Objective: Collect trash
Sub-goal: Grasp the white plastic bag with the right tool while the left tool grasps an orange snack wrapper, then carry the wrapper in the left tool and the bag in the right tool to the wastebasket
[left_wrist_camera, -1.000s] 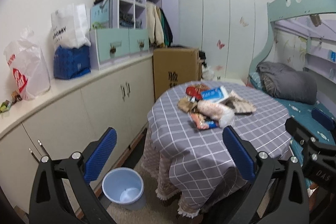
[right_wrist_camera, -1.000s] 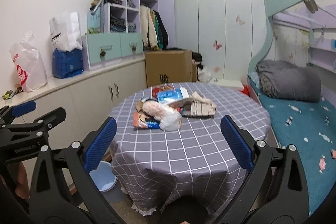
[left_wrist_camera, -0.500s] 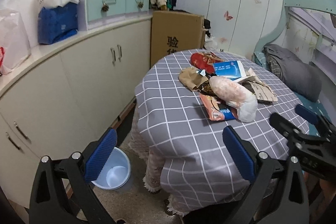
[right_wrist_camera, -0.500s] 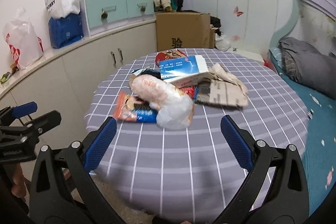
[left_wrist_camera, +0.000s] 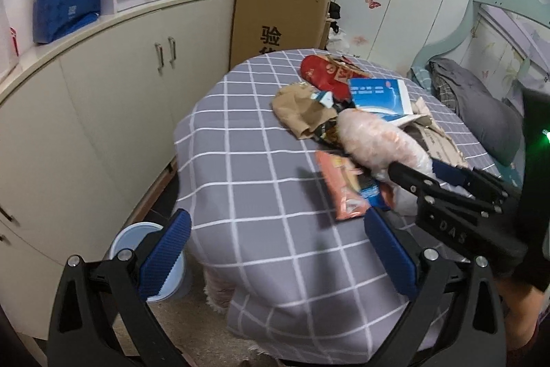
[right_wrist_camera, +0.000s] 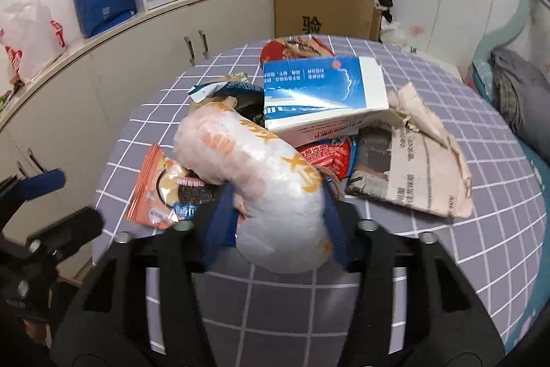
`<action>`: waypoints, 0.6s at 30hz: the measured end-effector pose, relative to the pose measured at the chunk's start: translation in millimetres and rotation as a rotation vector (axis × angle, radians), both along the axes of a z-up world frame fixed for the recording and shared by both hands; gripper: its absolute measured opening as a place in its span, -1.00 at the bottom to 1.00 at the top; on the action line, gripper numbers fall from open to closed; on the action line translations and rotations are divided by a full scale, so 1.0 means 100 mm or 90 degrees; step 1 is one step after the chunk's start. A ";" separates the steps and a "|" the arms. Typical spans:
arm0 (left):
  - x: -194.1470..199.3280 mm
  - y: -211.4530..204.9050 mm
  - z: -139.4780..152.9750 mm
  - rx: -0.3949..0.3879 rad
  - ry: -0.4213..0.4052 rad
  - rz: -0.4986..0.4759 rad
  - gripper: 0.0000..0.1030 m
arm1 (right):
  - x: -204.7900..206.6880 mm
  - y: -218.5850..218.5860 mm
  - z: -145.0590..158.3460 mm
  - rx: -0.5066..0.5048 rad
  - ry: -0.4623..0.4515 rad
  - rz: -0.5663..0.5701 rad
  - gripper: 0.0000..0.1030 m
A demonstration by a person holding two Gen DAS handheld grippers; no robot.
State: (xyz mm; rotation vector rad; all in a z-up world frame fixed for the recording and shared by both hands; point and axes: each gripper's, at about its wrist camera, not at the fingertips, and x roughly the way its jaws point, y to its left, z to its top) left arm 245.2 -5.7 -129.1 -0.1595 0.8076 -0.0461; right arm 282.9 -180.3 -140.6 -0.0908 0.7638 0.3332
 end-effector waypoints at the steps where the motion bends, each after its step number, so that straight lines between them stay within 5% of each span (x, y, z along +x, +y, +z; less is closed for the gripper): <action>1: 0.03 -0.03 0.00 -0.008 -0.002 -0.006 0.91 | -0.02 -0.02 0.00 0.006 -0.001 0.002 -0.27; 8: 0.25 -0.25 -0.03 -0.016 -0.001 -0.038 0.87 | -0.25 -0.38 0.02 0.059 -0.034 -0.028 -0.39; 12: 0.42 -0.34 -0.14 -0.009 0.031 -0.041 0.37 | -0.32 -0.48 0.06 0.076 -0.049 -0.041 -0.40; 15: 0.49 -0.38 -0.21 -0.016 0.051 -0.046 0.20 | -0.36 -0.54 0.06 0.090 -0.055 -0.051 -0.40; 17: 0.49 -0.40 -0.21 -0.003 0.050 -0.050 -0.10 | -0.38 -0.55 0.06 0.096 -0.058 -0.057 -0.40; 18: 0.49 -0.39 -0.21 -0.003 0.051 -0.053 -0.42 | -0.39 -0.53 0.05 0.097 -0.060 -0.059 -0.41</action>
